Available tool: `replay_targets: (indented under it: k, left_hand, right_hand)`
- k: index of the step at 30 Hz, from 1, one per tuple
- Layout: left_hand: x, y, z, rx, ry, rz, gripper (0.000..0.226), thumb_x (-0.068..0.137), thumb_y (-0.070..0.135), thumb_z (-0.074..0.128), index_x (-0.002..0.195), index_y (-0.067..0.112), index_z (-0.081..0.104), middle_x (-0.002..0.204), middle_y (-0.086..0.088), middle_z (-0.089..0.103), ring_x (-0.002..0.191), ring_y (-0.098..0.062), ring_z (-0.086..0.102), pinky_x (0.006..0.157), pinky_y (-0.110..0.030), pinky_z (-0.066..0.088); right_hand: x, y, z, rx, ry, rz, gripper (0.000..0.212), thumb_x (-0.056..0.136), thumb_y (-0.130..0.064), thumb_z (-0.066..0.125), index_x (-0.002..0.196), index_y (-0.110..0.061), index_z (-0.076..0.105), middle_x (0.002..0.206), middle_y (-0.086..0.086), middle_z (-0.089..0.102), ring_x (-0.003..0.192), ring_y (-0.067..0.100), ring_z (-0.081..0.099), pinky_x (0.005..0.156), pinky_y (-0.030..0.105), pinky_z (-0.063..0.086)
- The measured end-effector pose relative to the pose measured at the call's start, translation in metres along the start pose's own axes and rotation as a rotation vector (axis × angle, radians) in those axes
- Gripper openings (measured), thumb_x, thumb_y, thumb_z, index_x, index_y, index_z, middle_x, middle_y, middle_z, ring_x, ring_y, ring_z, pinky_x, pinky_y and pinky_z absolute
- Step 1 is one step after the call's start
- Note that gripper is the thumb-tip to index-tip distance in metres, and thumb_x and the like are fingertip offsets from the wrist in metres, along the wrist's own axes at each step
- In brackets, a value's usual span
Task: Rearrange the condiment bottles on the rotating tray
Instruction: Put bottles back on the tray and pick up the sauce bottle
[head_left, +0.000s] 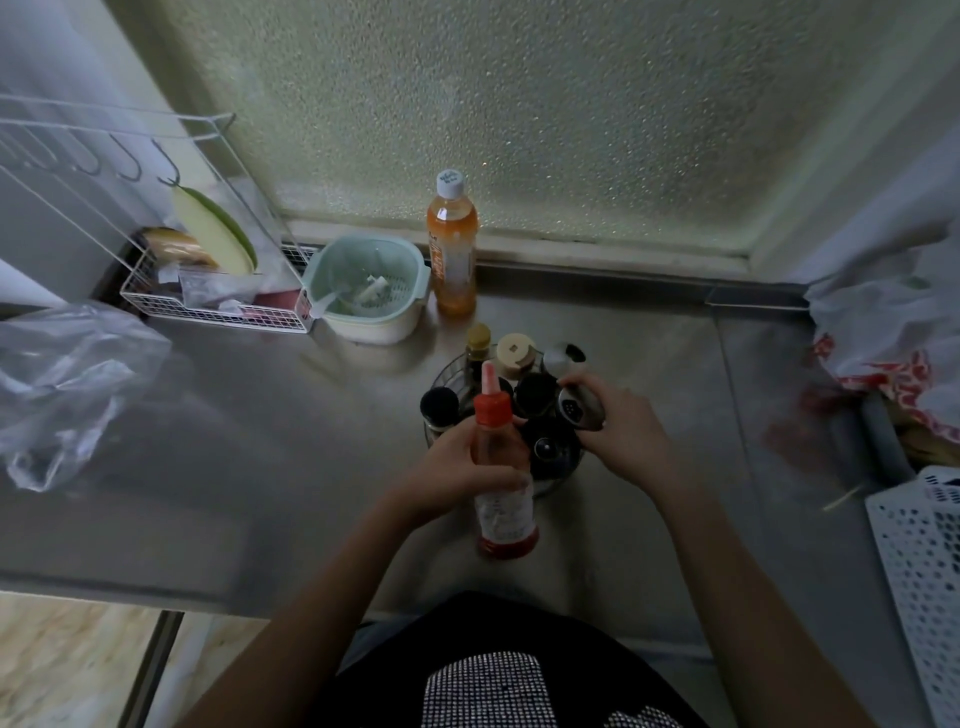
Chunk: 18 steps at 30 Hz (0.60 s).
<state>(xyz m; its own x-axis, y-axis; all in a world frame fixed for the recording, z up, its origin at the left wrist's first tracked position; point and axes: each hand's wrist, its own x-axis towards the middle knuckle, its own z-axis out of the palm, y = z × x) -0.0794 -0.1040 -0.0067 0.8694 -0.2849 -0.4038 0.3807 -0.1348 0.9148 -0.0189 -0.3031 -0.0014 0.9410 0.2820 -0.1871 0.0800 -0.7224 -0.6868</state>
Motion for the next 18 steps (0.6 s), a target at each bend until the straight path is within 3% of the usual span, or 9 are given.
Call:
replay_targets:
  k: [4, 7, 11, 15, 18]
  left_hand:
    - [-0.002, 0.000, 0.004, -0.008, 0.002, -0.015, 0.051, 0.076, 0.001, 0.068, 0.121, 0.016, 0.050, 0.111, -0.003, 0.062, 0.097, -0.005, 0.063, 0.072, -0.014, 0.053]
    - [-0.002, 0.001, 0.005, -0.009, 0.005, -0.020, 0.057, 0.076, 0.000, 0.067, 0.127, 0.016, 0.047, 0.109, 0.003, 0.060, 0.094, -0.001, 0.061, 0.070, -0.012, 0.052]
    - [-0.001, 0.000, 0.006, 0.002, 0.009, -0.029, 0.061, 0.075, 0.000, 0.069, 0.128, 0.019, 0.045, 0.110, 0.003, 0.059, 0.100, -0.005, 0.059, 0.075, -0.017, 0.050]
    - [-0.001, 0.000, 0.005, -0.002, 0.022, -0.026, 0.064, 0.071, 0.001, 0.072, 0.127, 0.016, 0.046, 0.107, 0.001, 0.061, 0.097, -0.006, 0.061, 0.078, -0.017, 0.053]
    - [-0.002, -0.001, 0.006, 0.002, 0.032, -0.030, 0.063, 0.067, 0.005, 0.074, 0.124, 0.016, 0.047, 0.106, 0.001, 0.062, 0.098, -0.008, 0.063, 0.083, -0.023, 0.054]
  right_hand:
    - [0.008, 0.006, 0.010, -0.013, -0.078, 0.024, 0.049, 0.081, 0.000, 0.060, 0.125, -0.021, 0.051, 0.111, 0.004, 0.057, 0.095, 0.009, 0.045, 0.070, 0.010, 0.029]
    - [0.016, 0.010, -0.003, 0.107, -0.219, 0.082, 0.061, 0.079, -0.007, 0.066, 0.128, -0.030, 0.039, 0.127, 0.001, 0.053, 0.109, 0.016, 0.053, 0.088, 0.029, 0.045]
    - [0.046, -0.019, -0.020, 0.005, 0.048, 0.036, 0.048, 0.082, -0.031, 0.063, 0.124, -0.028, 0.040, 0.131, 0.001, 0.049, 0.116, 0.021, 0.049, 0.092, 0.035, 0.039]
    - [0.087, -0.057, -0.001, -0.402, -0.186, -0.026, 0.062, 0.077, -0.048, 0.063, 0.132, -0.032, 0.039, 0.134, 0.001, 0.052, 0.120, 0.025, 0.050, 0.104, 0.051, 0.033]
    - [0.100, -0.063, 0.009, -0.448, -0.295, -0.028, 0.046, 0.078, -0.036, 0.066, 0.120, -0.021, 0.053, 0.119, 0.004, 0.058, 0.103, 0.021, 0.052, 0.091, 0.039, 0.040]
